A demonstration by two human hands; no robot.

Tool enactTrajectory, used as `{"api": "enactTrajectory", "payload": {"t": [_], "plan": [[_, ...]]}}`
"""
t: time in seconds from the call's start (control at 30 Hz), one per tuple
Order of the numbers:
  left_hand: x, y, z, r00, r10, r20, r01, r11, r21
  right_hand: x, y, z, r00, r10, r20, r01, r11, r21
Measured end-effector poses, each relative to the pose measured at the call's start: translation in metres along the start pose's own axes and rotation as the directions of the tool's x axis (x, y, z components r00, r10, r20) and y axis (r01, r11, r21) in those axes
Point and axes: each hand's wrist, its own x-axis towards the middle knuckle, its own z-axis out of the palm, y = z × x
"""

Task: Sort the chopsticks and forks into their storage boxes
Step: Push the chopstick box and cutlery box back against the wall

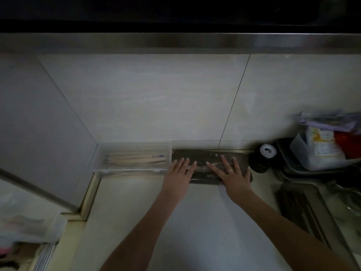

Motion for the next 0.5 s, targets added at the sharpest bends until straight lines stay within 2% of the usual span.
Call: {"api": "enactTrajectory", "payload": {"t": [0.2,0.3,0.37,0.43,0.5], "plan": [[0.014,-0.015,-0.002,0.999,-0.025,0.023,0.025,0.999,0.030,0.027,0.008,-0.012,0.996,-0.080,0.045,0.081,0.996,-0.027],[0.016,-0.016,0.003,1.000,-0.017,0.015,0.016,1.000,0.021,0.034,0.025,-0.012,0.982,-0.180,0.051,0.179,0.983,0.028],[0.016,-0.015,0.005,0.999,-0.028,0.022,0.028,0.999,0.038,0.032,0.036,-0.019,0.970,-0.229,0.079,0.216,0.965,0.151],[0.016,-0.014,0.006,0.999,-0.042,0.023,0.041,0.998,0.044,0.018,0.046,-0.025,0.975,-0.218,-0.053,0.221,0.899,0.378],[0.016,-0.011,0.007,0.998,-0.061,0.016,0.060,0.998,0.021,-0.014,0.062,-0.023,0.952,-0.027,-0.306,0.177,0.862,0.475]]}}
